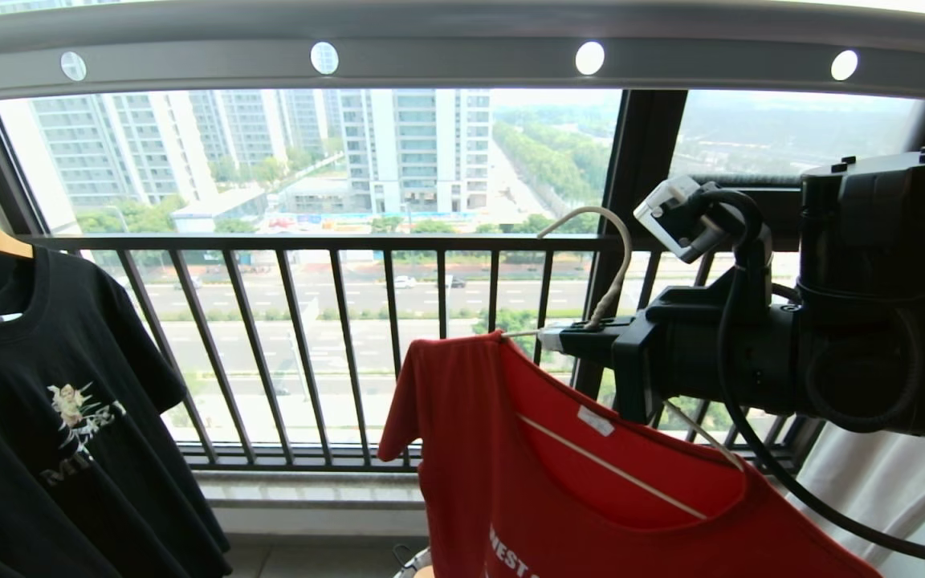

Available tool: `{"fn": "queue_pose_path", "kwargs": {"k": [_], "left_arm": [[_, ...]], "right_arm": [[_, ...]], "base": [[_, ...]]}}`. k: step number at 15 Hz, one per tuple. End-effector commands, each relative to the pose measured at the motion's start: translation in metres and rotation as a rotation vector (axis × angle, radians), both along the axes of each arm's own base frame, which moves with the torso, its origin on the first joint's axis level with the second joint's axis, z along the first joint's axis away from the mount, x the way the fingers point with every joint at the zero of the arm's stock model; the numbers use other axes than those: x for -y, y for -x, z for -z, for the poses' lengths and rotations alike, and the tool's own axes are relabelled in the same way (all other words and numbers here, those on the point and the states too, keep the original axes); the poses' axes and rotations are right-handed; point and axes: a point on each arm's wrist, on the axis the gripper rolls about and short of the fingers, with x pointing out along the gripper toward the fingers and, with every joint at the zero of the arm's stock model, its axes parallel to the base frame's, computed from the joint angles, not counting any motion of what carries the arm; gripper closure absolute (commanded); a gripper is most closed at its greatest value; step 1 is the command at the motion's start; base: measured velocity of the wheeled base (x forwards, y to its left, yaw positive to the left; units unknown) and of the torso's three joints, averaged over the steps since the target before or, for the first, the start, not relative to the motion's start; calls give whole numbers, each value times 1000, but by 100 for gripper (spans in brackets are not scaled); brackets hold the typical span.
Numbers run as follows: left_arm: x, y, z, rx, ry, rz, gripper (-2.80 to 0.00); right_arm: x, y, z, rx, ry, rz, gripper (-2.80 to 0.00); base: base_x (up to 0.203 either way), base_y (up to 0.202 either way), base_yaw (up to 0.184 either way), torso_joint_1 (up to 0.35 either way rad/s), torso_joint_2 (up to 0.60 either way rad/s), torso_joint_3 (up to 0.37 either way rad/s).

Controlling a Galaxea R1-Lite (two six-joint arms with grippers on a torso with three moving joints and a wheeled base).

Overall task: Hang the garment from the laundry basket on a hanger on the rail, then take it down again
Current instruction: Take the clothes off the clothes rack

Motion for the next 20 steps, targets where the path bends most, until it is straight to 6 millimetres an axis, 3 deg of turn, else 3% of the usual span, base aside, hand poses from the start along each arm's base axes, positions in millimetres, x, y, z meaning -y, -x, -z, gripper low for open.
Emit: {"fn": "queue_pose_path", "kwargs": {"k": [1, 20], "left_arm": [[0, 0, 0, 0, -1, 0, 0], [0, 0, 0, -2, 0, -6, 0]], "right_arm": [[-2, -1, 3, -7, 6, -6, 0], [7, 2, 4, -3, -1, 15, 0]], "base": [[0, 0, 0, 0, 0, 0], [0, 0, 0, 0, 0, 0]]}}
